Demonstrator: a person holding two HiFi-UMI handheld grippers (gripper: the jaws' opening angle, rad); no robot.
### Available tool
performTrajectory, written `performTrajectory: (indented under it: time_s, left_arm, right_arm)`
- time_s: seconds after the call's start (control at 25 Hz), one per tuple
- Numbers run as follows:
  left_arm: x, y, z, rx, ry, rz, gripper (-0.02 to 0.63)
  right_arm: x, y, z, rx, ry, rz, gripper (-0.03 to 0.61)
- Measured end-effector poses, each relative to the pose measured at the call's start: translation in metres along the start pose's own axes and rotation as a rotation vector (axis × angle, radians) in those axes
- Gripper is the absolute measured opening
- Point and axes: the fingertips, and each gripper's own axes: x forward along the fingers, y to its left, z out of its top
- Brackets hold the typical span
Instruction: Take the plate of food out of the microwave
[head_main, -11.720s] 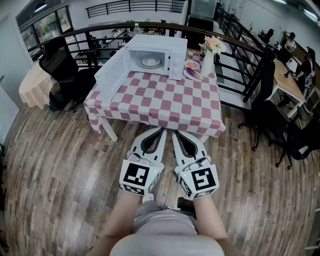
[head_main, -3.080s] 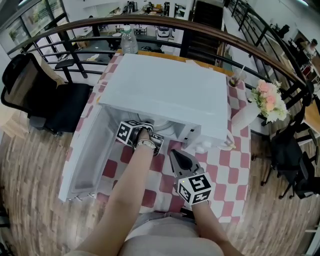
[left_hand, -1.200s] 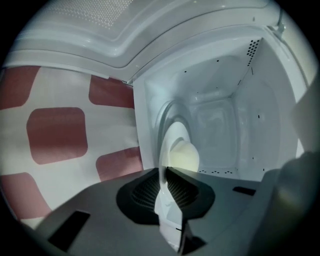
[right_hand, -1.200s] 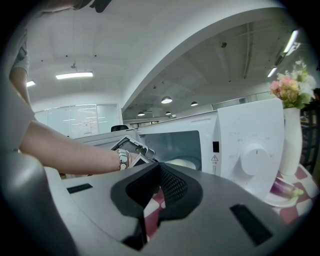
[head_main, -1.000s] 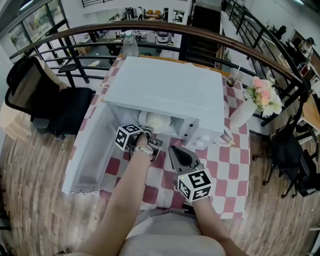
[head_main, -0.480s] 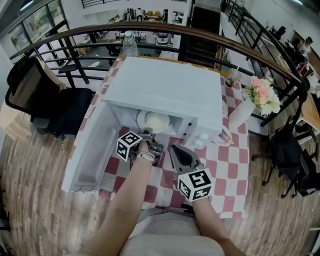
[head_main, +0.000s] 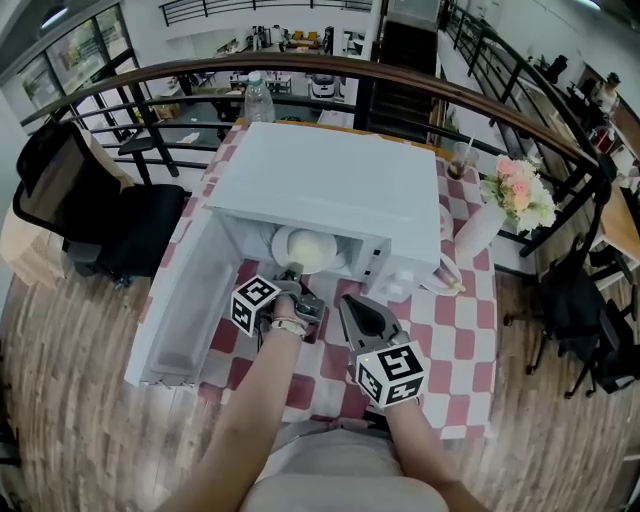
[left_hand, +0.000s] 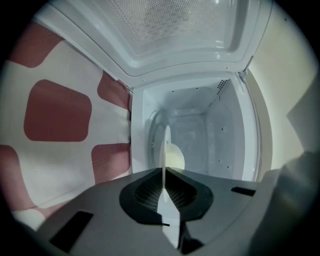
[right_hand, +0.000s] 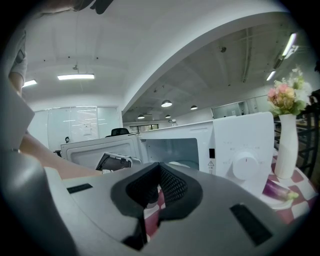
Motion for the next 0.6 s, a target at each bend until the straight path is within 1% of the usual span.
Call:
performTrajectory:
  time_s: [0.4, 0.6]
  left_arm:
    - [-0.017, -0.016, -0.002, 0.017, 0.022, -0.043, 0.015]
    - [-0.032, -0.021, -0.003, 0.039, 0.042, -0.052, 0.015]
  right_arm:
    - [-0.007, 0.003, 0.007, -0.007, -0.022, 0.012, 0.023]
    - [-0.011, 0.003, 0.013, -0.009, -0.044, -0.001, 0.023]
